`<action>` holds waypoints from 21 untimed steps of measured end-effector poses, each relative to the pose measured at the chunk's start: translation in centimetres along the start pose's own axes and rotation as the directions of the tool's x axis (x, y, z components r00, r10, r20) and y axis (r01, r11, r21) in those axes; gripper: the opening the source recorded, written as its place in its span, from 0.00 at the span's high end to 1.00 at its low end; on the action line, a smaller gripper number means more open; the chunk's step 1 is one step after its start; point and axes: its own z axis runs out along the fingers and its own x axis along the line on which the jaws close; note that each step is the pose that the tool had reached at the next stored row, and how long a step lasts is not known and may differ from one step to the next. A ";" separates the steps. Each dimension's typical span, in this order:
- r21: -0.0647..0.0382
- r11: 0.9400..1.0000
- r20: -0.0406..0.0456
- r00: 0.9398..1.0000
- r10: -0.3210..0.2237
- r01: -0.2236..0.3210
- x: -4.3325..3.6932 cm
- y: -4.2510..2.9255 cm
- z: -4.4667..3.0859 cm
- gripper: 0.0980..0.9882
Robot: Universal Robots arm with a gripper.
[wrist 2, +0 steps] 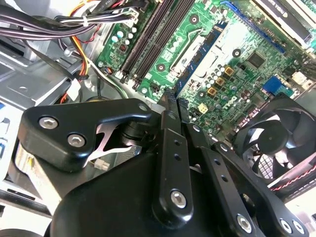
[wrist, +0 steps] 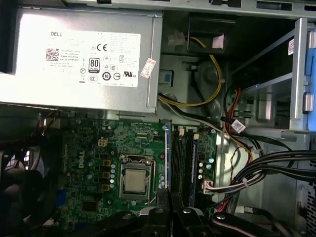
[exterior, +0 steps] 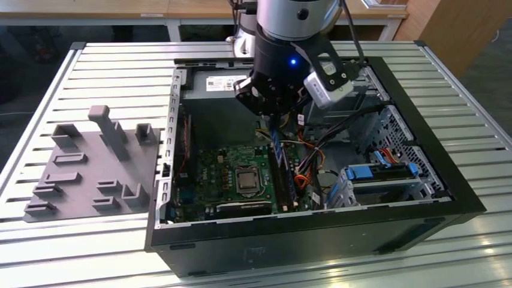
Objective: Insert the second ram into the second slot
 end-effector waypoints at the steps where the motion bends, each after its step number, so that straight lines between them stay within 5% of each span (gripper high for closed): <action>1: 0.000 1.000 0.000 1.000 0.000 0.000 0.00 -0.04 0.03 0.96; 21: 0.001 1.000 0.000 1.000 0.000 0.000 0.01 -0.35 0.80 0.96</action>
